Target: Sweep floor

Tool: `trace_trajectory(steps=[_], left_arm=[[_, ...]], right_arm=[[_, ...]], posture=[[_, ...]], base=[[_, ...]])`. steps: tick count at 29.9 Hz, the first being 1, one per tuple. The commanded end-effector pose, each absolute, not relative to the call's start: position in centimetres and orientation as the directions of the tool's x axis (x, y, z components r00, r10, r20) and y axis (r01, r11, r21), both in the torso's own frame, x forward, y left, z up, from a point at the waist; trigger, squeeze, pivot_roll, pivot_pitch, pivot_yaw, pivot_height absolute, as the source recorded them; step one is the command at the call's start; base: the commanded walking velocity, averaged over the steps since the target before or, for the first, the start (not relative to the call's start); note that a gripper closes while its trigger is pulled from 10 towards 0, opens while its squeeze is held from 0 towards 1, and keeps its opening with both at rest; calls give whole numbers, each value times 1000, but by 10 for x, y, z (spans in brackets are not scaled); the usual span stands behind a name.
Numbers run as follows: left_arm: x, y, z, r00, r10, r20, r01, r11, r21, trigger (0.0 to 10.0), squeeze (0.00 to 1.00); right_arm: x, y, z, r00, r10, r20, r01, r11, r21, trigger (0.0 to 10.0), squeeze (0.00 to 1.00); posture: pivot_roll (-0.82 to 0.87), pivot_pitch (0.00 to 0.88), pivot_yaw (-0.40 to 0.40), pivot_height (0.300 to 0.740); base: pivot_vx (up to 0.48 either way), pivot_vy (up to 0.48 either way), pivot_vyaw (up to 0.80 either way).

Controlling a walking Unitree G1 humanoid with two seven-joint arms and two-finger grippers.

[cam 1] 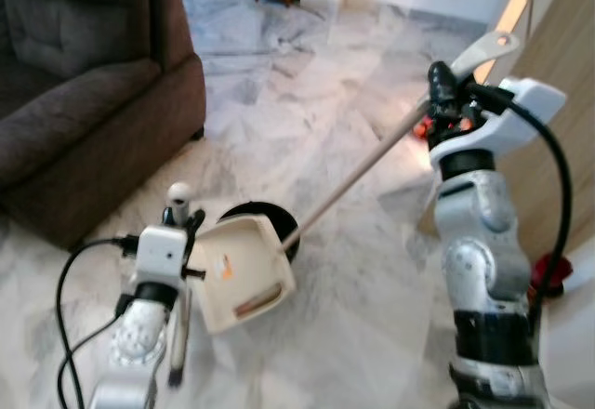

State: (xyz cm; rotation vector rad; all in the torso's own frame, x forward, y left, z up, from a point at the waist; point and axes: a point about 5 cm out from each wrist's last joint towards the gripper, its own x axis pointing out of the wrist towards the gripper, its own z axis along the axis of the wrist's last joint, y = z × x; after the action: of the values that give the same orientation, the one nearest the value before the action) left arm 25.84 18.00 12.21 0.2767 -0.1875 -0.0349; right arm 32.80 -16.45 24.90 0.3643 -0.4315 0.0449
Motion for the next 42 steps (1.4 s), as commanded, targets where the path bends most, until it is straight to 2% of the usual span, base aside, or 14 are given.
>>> trace_trajectory(steps=[1, 4, 9, 42], left_arm=[[258, 183, 133, 973, -52, 226, -16, 956, 291, 10000, 0], [258, 183, 133, 973, -52, 226, -16, 957, 291, 10000, 0], [259, 183, 133, 973, -52, 227, -17, 957, 291, 10000, 0], [260, 181, 134, 971, -57, 231, -12, 958, 287, 10000, 0]], right_arm=[[323, -158, 269, 868, -8, 497, -172, 933, 317, 10000, 0], [323, -156, 271, 862, 4, 506, -181, 937, 300, 10000, 0], [322, -153, 272, 857, 23, 515, -197, 938, 286, 10000, 0], [321, -150, 274, 850, 42, 524, -222, 932, 285, 10000, 0]], posture=[[69, 97, -25, 740], [70, 97, -26, 740], [70, 97, -26, 740], [71, 80, -27, 740]], base=[[274, 0, 0], [274, 0, 0], [275, 0, 774], [273, 0, 13]])
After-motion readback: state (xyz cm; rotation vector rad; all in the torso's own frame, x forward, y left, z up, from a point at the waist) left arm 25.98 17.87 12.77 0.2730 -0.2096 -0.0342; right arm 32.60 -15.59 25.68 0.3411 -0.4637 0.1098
